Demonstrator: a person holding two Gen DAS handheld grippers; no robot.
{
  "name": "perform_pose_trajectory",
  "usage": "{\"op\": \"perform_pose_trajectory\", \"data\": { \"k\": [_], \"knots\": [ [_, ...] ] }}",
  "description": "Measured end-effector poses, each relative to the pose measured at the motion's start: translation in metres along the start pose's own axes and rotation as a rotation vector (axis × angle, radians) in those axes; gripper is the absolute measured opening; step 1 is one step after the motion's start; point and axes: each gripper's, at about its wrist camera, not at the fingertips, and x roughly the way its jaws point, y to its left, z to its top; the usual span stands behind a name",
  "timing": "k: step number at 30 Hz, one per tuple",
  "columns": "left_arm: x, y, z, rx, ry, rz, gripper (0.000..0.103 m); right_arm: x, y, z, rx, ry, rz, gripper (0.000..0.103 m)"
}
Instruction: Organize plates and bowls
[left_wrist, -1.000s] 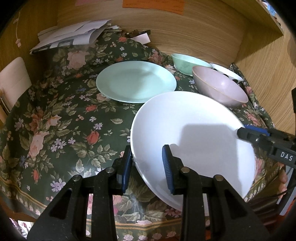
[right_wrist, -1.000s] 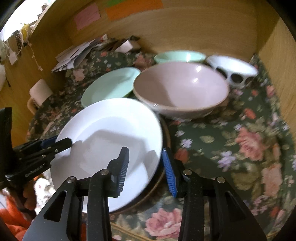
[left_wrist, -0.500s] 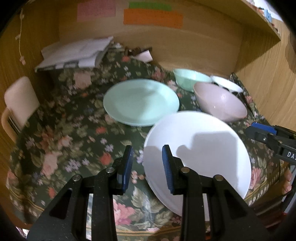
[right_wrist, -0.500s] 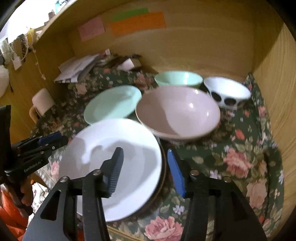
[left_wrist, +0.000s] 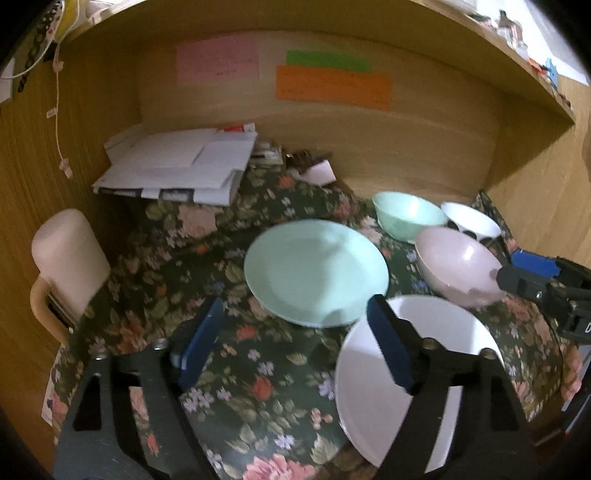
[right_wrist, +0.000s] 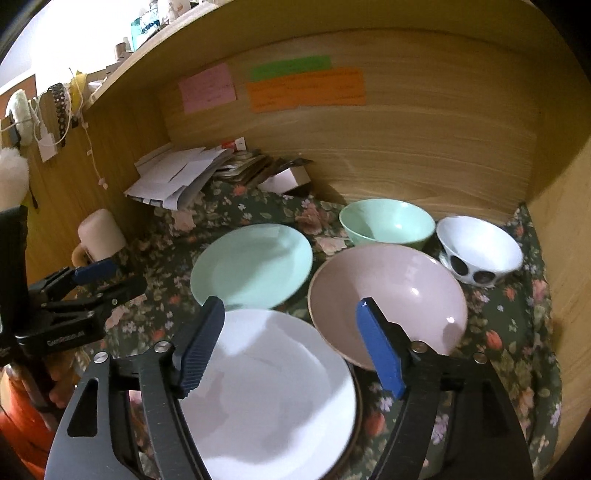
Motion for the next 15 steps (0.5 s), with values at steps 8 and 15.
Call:
{"op": "perform_pose_trajectory", "data": {
  "k": [8, 15],
  "knots": [
    [0.024, 0.015, 0.014, -0.003, 0.031, 0.026, 0.086, 0.036, 0.000, 0.020, -0.016, 0.046, 0.013, 0.072],
    [0.058, 0.028, 0.022, -0.002, 0.082, 0.051, 0.086, 0.072, -0.004, 0.042, -0.029, 0.092, 0.022, 0.072]
  ]
}}
